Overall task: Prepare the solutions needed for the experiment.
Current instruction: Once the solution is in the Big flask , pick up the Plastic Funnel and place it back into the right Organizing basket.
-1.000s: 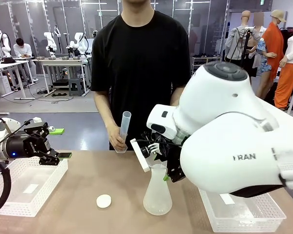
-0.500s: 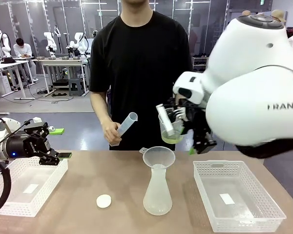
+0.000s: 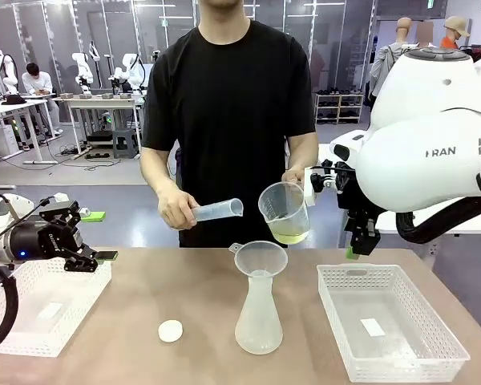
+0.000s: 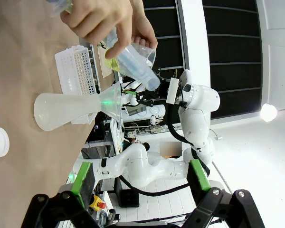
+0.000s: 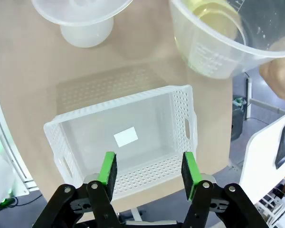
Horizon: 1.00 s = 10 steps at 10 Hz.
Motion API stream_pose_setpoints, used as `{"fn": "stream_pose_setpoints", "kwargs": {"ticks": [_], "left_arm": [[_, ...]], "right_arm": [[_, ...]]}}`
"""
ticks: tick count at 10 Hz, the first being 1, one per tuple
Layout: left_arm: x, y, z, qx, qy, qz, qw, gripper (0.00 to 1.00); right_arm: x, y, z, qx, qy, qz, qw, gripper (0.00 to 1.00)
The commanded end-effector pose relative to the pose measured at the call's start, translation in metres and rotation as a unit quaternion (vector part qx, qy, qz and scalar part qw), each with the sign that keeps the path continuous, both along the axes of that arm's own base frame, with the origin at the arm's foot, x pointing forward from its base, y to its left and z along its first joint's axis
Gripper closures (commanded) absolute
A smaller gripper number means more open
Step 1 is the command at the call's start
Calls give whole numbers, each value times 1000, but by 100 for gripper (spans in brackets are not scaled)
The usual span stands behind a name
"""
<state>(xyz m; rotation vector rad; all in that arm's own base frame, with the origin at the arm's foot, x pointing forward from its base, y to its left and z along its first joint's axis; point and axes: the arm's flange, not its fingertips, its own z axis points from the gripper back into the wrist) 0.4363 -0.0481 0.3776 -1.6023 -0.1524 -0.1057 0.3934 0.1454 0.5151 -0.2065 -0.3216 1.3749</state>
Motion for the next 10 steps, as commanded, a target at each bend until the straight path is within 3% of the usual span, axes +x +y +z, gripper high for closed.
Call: {"fn": "stream_pose_setpoints", "kwargs": {"ticks": [1,3,5,6,7,8,10], "left_arm": [[1,-1,2,-6,-2,3,1000,0],[1,-1,2,-6,-2,3,1000,0],[1,-1,2,-6,-2,3,1000,0],[1,-1,2,-6,-2,3,1000,0],[1,-1,2,-6,-2,3,1000,0],[1,-1,2,-6,-2,3,1000,0],[1,-1,2,-6,-2,3,1000,0]], "right_arm": [[-5,5,4,-6,-6,30,1000,31],[-2,3,1,-2,-2,7,1000,31],[-8,-27,13,53,70,-105,991,31],[-10,-51,12,92,98,-178,975,31],[-15,-67,13,128,128,-207,961,31],[-19,-81,8,172,166,-237,942,31],[-26,-113,-8,276,241,-354,860,31]]}}
